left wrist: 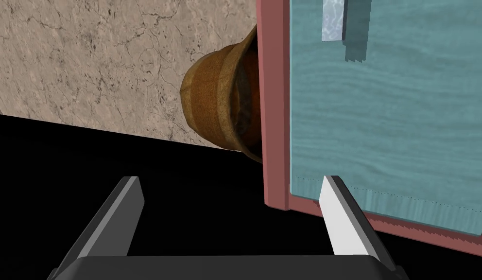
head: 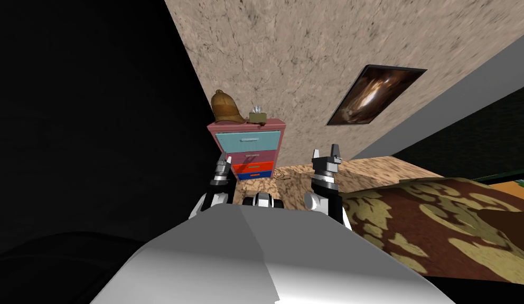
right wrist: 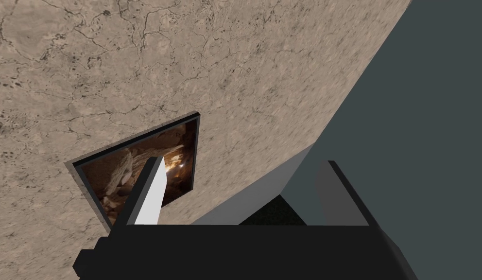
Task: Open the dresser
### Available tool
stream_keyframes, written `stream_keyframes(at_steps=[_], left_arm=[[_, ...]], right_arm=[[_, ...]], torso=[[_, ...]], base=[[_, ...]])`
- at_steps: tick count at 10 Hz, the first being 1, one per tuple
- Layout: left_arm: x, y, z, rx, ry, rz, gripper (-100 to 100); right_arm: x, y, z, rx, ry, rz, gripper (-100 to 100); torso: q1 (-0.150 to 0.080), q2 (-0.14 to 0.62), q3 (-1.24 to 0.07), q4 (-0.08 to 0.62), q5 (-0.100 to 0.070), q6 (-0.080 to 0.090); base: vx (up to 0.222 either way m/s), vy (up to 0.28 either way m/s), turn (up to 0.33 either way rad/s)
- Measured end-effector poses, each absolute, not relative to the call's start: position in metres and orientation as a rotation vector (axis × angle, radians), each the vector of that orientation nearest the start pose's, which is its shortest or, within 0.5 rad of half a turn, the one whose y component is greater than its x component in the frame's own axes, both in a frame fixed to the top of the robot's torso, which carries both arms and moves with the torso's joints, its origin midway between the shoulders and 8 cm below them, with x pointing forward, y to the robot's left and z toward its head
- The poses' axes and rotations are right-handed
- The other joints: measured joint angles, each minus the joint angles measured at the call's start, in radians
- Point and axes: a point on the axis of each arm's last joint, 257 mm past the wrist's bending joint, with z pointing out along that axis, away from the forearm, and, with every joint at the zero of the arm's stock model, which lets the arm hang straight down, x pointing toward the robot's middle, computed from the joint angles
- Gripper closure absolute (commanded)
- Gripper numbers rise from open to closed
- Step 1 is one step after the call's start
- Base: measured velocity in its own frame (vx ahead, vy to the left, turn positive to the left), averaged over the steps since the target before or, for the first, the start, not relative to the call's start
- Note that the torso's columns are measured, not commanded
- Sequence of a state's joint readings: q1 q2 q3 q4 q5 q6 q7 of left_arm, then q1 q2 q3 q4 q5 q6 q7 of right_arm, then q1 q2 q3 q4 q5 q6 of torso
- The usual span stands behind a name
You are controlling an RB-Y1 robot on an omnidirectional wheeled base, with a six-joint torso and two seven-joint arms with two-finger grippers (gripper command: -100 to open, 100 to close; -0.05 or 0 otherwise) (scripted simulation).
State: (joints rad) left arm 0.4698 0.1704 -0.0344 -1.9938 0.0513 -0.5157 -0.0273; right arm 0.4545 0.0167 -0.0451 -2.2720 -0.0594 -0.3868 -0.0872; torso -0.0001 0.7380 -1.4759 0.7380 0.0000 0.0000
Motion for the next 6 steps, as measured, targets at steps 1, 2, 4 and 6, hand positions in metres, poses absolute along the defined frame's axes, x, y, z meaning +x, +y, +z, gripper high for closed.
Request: stream_keyframes(at_steps=[1, 2, 4, 6], left_arm=[[0.390, 0.281, -0.103, -0.757, 0.914, -1.258, -100], [0.391, 0.282, -0.108, -0.761, 0.921, -1.254, -100], [0.393, 0.286, -0.125, -0.772, 0.941, -1.241, -100], [0.397, 0.291, -0.138, -0.782, 0.956, -1.230, -100]], right_arm=[[0.363, -0.301, 0.015, 0.801, 0.583, 1.375, 0], [0.363, -0.301, 0.015, 0.801, 0.583, 1.375, 0], [0.363, -0.301, 0.015, 0.801, 0.583, 1.375, 0], [0.363, -0.301, 0.015, 0.801, 0.583, 1.375, 0]], torso=[[0.000, -0.002, -0.001, 0.000, 0.000, 0.000], [0.000, 0.000, 0.000, 0.000, 0.000, 0.000], [0.001, -0.001, 0.000, 0.000, 0.000, 0.000], [0.000, 0.001, 0.000, 0.000, 0.000, 0.000]], base=[[0.065, -0.014, 0.002], [0.055, -0.013, 0.002], [0.069, -0.006, 0.004], [0.064, -0.016, 0.004]])
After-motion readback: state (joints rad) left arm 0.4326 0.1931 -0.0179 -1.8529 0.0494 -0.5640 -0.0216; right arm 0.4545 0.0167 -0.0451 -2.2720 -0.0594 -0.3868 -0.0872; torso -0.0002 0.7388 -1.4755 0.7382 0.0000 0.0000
